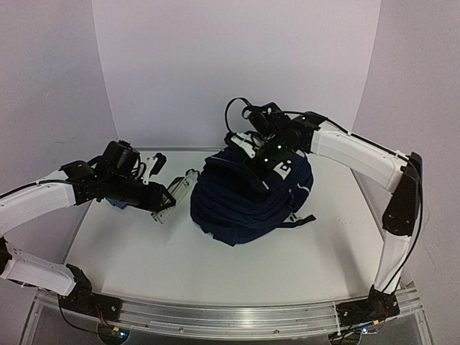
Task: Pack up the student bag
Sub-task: Pick up the stationery from the corner of the board, then place the stationery in the student bag.
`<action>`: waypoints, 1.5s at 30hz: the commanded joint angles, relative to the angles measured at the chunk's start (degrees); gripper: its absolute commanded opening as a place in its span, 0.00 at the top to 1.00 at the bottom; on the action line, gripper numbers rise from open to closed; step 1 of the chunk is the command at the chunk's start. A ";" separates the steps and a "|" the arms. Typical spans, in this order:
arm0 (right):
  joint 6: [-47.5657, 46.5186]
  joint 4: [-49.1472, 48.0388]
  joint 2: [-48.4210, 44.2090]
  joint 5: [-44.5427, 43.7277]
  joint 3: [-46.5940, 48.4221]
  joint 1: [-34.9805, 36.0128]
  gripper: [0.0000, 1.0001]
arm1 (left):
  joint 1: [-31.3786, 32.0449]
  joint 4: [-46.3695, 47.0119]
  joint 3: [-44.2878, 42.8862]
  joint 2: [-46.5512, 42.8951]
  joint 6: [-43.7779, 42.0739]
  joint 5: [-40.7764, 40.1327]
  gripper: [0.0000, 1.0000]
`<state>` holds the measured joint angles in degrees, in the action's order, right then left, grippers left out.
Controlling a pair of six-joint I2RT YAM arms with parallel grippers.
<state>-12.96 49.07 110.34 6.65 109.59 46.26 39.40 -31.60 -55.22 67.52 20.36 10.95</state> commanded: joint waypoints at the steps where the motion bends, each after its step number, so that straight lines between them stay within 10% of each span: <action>1: 4.66 -3.31 2.23 6.66 8.54 -0.56 1.00 | 2.82 3.89 -6.68 2.69 -2.09 -0.40 0.96; 23: 10.80 -3.84 2.09 16.42 8.35 -0.70 1.00 | 4.88 10.25 -37.11 36.16 6.96 -8.09 0.93; 45: 16.28 -5.43 4.71 18.76 7.60 -2.53 1.00 | 5.69 23.86 -28.96 35.09 18.38 -3.19 0.36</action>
<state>2.40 48.82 114.98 21.90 116.14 43.23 44.45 -16.21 -85.13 107.46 35.63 5.91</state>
